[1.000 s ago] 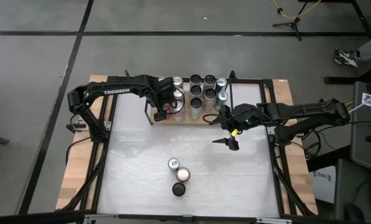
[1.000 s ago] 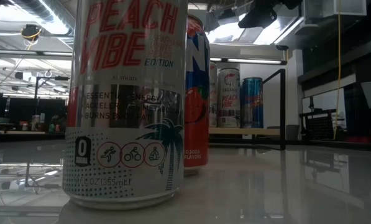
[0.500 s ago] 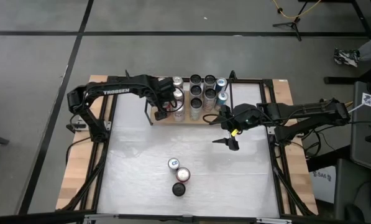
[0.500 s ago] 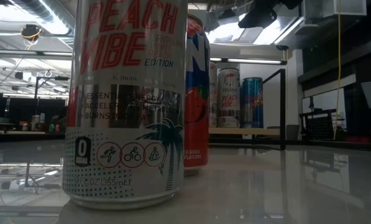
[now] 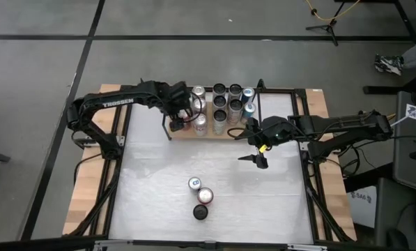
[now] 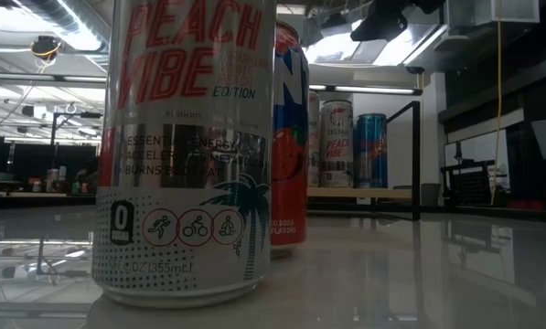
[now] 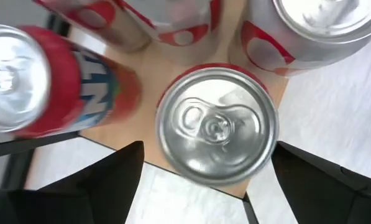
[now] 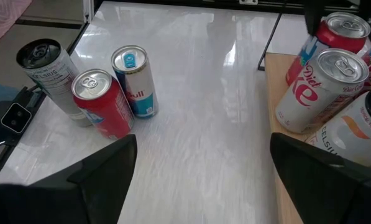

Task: Place canned beverage on shelf
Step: Put the red soda can onto the shelf aligned with the other red soda can

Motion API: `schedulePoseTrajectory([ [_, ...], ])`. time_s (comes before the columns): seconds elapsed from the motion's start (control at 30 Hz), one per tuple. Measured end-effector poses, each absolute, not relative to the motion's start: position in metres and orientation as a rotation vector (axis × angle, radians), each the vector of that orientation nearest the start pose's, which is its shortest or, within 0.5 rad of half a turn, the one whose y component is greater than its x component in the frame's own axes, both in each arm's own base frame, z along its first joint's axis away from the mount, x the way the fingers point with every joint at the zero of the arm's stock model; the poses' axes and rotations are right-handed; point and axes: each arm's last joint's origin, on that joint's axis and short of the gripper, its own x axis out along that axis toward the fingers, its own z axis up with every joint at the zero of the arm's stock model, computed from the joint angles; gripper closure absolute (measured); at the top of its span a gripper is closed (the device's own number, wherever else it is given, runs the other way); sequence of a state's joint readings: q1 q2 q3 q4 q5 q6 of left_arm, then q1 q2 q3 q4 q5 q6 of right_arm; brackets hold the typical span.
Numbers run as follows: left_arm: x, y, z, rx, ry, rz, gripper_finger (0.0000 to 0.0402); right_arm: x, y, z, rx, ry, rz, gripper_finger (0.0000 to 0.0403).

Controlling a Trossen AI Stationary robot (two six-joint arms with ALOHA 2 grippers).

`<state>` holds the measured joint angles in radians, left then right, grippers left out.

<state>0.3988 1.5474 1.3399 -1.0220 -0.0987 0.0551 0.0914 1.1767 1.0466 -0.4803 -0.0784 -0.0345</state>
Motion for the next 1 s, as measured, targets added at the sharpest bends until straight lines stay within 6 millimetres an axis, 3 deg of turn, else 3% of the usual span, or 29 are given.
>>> schedulePoseTrajectory([
  [0.57, 0.242, 0.099, 0.335, -0.141, 1.009, 0.45, 0.0061, 0.247, 0.025, 0.32, -0.037, 0.608, 0.175, 0.004],
  [0.77, 0.244, 0.085, 0.34, -0.324, 0.929, 0.513, 0.0061, 0.247, 0.025, 0.32, -0.037, 0.608, 0.175, 0.004],
  [1.0, 0.254, 0.063, 0.339, -0.346, 0.935, 0.409, 0.0062, 0.247, 0.025, 0.32, -0.038, 0.608, 0.175, 0.004],
])
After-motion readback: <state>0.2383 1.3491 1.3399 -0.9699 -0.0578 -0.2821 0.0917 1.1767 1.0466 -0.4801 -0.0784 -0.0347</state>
